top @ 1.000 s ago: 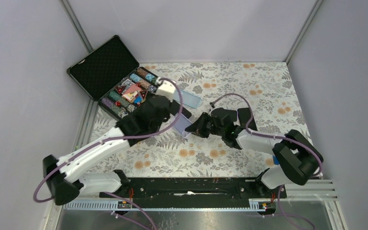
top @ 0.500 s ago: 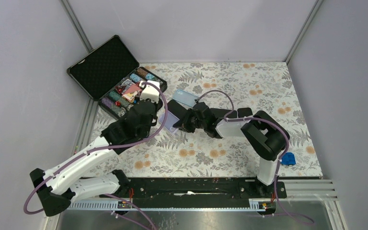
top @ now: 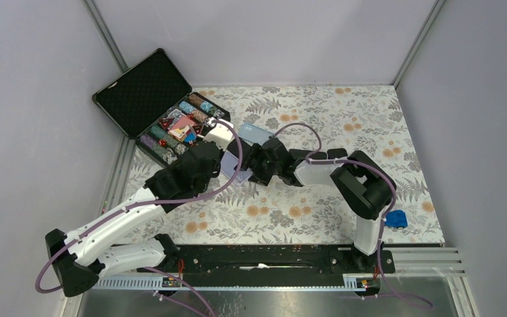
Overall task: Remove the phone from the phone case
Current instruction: Place the phone case at the center of the board, then place the phone at the center of the board.
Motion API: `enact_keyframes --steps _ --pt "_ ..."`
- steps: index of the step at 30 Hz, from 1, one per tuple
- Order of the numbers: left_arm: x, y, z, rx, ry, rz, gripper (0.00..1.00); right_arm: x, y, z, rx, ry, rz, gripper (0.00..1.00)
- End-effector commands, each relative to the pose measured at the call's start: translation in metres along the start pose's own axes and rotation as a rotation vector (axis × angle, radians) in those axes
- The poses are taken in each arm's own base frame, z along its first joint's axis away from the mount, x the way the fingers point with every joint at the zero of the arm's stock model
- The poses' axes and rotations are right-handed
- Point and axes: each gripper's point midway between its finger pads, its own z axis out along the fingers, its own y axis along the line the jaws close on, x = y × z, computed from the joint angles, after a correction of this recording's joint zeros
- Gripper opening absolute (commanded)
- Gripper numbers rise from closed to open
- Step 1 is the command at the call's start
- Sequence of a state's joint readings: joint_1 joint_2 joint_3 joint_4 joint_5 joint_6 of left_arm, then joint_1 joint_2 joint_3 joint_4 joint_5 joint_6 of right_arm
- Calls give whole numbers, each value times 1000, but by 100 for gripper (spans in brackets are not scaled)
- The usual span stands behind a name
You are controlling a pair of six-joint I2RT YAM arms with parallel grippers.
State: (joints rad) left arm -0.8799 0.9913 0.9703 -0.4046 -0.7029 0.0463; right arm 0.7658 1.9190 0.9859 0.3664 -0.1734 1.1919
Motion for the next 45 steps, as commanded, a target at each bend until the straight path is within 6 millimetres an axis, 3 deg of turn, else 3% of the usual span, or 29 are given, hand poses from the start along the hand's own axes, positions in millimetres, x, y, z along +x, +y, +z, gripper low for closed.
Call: enact_keyframes --steps 1,9,15,21,29,39,45 --pt "-5 -18 4 100 -21 91 0 -22 6 -32 17 -75 -45 85" --pt "32 -55 13 298 105 327 0 -48 -18 -81 -8 -146 -25 85" --pt "52 -70 17 379 159 408 0 -56 -32 -104 -10 -185 -23 82" --pt "98 -76 28 361 230 591 0 -62 -30 -110 -64 -183 2 80" --pt "107 -84 37 333 244 560 0 -63 -30 -114 -116 -188 33 80" --pt "142 -73 42 277 359 660 4 -66 -48 -122 -135 -196 85 78" --pt "158 -82 37 348 419 685 7 -65 -51 -126 -158 -198 103 77"
